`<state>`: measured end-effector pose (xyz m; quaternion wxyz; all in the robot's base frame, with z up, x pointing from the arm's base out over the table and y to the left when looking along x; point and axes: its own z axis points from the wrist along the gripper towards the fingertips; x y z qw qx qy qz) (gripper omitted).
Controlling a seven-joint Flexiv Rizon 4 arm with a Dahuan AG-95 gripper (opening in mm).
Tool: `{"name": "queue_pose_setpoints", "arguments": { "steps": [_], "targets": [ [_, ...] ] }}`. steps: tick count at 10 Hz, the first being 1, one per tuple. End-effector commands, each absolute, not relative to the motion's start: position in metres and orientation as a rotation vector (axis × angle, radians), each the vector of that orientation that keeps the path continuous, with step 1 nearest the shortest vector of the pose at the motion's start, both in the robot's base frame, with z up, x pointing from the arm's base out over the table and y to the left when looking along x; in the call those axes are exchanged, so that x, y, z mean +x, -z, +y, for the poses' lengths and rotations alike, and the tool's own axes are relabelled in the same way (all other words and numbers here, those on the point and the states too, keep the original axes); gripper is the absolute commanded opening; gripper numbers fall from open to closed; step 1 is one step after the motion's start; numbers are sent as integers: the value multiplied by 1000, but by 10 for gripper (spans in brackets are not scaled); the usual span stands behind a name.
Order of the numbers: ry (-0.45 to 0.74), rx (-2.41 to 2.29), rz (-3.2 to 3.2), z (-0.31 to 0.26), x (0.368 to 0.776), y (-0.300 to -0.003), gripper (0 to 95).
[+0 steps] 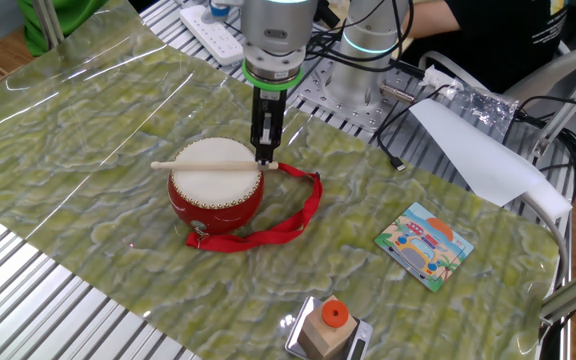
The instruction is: Play the drum
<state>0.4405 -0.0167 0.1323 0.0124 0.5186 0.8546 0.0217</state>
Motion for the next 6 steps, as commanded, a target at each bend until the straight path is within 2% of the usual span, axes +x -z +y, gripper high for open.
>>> {"name": "queue_pose_setpoints", "arguments": {
  "steps": [1,6],
  "targets": [
    [-66,1622,2660,-17,440,-132,380],
    [-74,1621,2657,-15,442,-127,380]
  ]
}}
